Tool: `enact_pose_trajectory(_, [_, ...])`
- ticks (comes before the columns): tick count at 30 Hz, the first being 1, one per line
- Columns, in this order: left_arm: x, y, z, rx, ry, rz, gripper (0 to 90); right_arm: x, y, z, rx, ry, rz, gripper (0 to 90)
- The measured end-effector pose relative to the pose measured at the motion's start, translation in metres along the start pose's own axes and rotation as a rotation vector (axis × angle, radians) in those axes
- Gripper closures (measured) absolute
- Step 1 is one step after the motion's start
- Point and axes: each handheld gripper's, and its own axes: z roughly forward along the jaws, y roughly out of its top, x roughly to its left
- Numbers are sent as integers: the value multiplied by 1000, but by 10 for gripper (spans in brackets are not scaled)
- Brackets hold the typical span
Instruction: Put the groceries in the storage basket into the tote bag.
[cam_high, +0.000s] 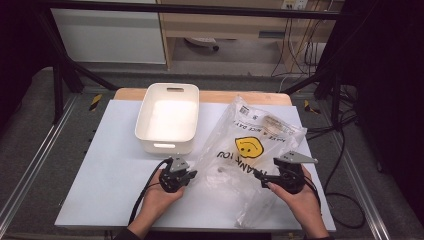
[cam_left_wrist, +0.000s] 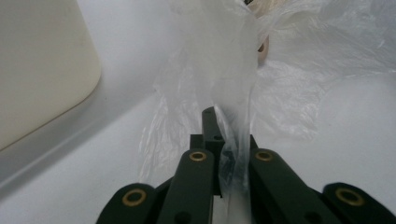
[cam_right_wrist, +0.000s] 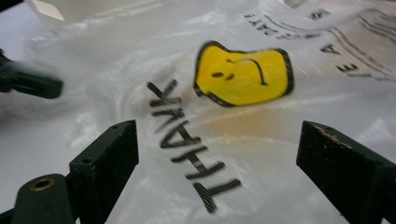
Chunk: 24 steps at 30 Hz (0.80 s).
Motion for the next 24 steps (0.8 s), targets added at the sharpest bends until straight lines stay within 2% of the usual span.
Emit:
enact_pose_trajectory(3, [-1, 0, -1, 2, 0, 2, 900, -8, -9, -4, 30, -56, 16, 127])
enact_pose_trajectory(7, [-3, 0, -1, 2, -1, 8, 900, -21, -24, -6, 77, -139, 60, 125])
enact_pose_trajectory(9, [-3, 0, -1, 4, -3, 8, 900, -25, -30, -5, 106, -161, 74, 123])
enact_pose_trajectory(12, [-2, 0, -1, 5, -2, 8, 900, -29, -38, -5, 128, -172, 106, 128])
enact_pose_trajectory(17, [-2, -1, 0, 5, -2, 6, 900, -31, -44, -5, 150, -174, 119, 129])
enact_pose_trajectory(20, [-2, -1, 0, 8, -4, 5, 900, -33, -45, -7, 134, -173, 137, 129])
enact_pose_trajectory(24, [-2, -1, 1, 10, -11, 2, 900, -35, -43, -12, 102, -197, 140, 145])
